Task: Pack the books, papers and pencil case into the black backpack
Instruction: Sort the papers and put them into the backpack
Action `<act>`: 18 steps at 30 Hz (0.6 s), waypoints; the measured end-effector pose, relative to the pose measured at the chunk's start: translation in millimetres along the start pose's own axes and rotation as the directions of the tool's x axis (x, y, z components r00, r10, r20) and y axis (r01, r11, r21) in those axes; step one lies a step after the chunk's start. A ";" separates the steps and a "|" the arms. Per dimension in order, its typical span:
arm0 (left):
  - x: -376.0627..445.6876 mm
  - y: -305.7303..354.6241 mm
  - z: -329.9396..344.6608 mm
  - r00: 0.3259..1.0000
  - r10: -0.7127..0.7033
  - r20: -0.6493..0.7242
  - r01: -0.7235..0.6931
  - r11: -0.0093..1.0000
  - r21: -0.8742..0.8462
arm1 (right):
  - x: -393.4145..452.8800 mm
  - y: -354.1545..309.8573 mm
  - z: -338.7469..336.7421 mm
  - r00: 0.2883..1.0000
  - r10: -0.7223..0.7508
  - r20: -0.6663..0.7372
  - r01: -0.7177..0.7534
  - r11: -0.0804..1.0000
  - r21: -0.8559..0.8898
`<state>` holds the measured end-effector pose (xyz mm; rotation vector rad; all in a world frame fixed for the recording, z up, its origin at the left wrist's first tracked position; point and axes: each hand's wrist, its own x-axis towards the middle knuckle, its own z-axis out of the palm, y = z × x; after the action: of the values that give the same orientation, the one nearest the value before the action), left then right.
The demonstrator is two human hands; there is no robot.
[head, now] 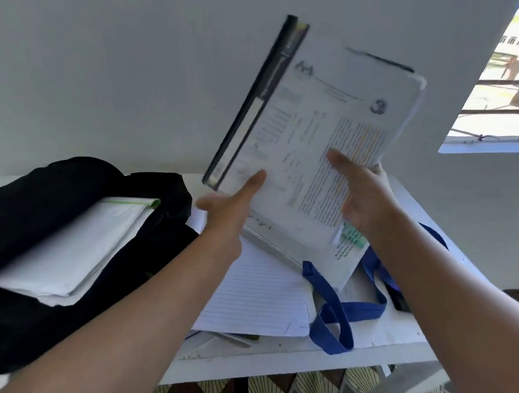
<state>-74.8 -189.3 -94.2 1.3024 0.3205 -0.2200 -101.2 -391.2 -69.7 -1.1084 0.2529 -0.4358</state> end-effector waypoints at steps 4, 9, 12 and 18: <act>2.3 -2.5 14.2 0.899 -0.032 0.436 0.192 0.925 -0.328 | -11.9 15.0 -3.2 0.982 0.187 0.020 -0.187 0.970 0.158; 15.7 5.4 -7.0 0.934 0.129 0.334 -0.019 0.949 -0.314 | -27.2 31.1 -12.0 0.939 0.336 0.066 -0.337 0.941 0.006; 17.2 27.5 -32.7 0.932 0.197 0.303 -0.111 0.954 -0.277 | -30.3 23.4 -9.5 0.945 0.320 -0.065 -0.326 0.917 -0.230; -0.4 82.8 -99.7 0.907 0.240 0.346 -0.253 0.967 -0.007 | -6.6 -3.4 -20.7 0.996 0.081 -0.034 -0.087 0.949 -0.302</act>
<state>-58.1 -71.9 -42.0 1.3016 -0.1488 -0.2349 -116.2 -406.1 -75.6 -1.3890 0.3944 -0.3391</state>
